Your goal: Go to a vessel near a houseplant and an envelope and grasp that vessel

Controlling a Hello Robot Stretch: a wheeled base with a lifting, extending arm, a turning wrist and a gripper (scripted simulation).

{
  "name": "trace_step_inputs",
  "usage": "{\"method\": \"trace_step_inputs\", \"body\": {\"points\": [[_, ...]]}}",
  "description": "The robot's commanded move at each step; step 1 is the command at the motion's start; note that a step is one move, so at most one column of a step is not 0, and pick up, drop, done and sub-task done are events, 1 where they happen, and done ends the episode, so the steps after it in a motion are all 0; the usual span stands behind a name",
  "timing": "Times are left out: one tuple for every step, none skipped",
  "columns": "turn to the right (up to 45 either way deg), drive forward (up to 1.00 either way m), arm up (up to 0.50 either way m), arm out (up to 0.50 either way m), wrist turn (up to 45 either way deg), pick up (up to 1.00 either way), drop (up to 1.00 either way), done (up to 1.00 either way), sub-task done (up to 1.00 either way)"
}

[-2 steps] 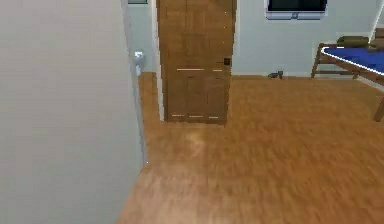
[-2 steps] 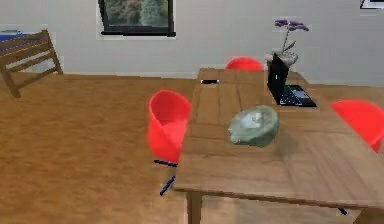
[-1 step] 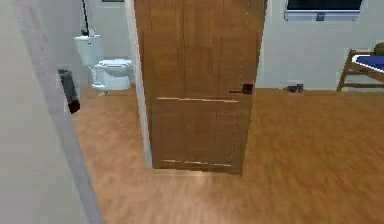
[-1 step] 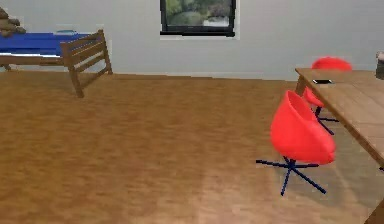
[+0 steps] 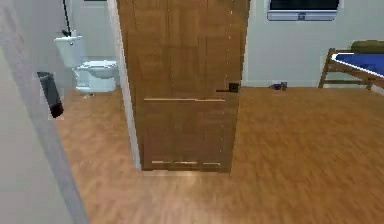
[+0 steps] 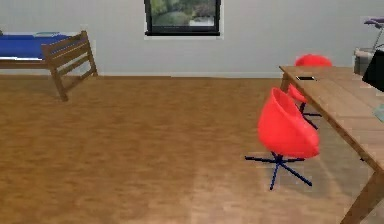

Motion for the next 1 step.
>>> {"method": "trace_step_inputs", "body": {"points": [[0.0,0.95,0.00,0.00,0.0,0.00,0.00,0.00,0.00]]}}
